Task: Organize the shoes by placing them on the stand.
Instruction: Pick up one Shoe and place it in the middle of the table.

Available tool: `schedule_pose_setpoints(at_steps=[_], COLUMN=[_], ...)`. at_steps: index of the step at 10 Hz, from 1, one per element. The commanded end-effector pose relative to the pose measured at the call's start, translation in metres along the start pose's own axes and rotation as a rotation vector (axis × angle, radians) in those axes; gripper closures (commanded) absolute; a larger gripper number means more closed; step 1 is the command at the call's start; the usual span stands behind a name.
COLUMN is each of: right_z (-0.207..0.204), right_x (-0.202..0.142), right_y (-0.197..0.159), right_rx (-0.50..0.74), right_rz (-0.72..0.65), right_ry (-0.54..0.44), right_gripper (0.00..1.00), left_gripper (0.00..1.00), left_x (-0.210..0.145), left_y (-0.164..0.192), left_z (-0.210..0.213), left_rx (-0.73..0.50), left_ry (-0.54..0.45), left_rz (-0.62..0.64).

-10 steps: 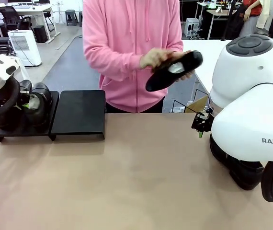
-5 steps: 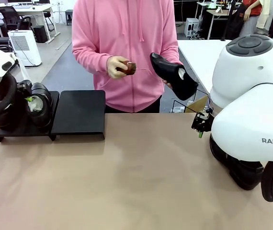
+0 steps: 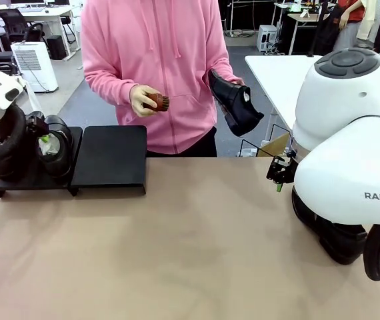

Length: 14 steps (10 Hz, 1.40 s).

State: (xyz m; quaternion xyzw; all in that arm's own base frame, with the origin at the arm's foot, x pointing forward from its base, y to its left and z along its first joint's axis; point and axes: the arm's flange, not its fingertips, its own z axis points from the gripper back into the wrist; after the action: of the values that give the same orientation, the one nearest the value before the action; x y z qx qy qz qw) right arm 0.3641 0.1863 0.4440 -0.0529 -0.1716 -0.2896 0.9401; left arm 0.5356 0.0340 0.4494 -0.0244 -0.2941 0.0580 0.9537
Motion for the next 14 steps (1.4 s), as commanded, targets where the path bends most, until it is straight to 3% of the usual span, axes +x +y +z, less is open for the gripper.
schedule_pose_setpoints(at_steps=[1,4,7,8,9,12,14], right_z=[0.0,0.0,0.0,0.0,0.0,0.0,0.0], right_x=[0.003,0.003,0.003,0.003,0.003,0.003,0.0], right_y=[-0.001,-0.001,-0.001,-0.001,-0.001,-0.001,0.0], right_rx=[0.015,0.015,0.015,0.015,0.015,0.015,0.0], right_rz=[0.015,0.015,0.015,0.015,0.015,0.015,0.0], right_ry=[-0.001,-0.001,-0.001,-0.001,-0.001,-0.001,0.0], right_gripper=[0.0,0.0,0.0,0.0,0.0,0.0,0.0], left_gripper=[0.0,0.0,0.0,0.0,0.0,0.0,0.0], left_x=[0.003,0.0,-0.024,-0.038,-0.05,-0.092,-0.105], left_y=[0.001,0.0,-0.038,-0.047,-0.054,-0.089,-0.104], left_z=[0.001,0.0,0.077,0.101,0.114,0.111,0.098], left_rx=[0.0,0.0,-0.106,-0.174,-0.221,-0.411,-0.447], left_ry=[0.001,-0.001,-0.15,-0.104,-0.039,0.498,0.707], left_rz=[0.003,0.0,-0.079,-0.091,-0.107,-0.332,-0.427])
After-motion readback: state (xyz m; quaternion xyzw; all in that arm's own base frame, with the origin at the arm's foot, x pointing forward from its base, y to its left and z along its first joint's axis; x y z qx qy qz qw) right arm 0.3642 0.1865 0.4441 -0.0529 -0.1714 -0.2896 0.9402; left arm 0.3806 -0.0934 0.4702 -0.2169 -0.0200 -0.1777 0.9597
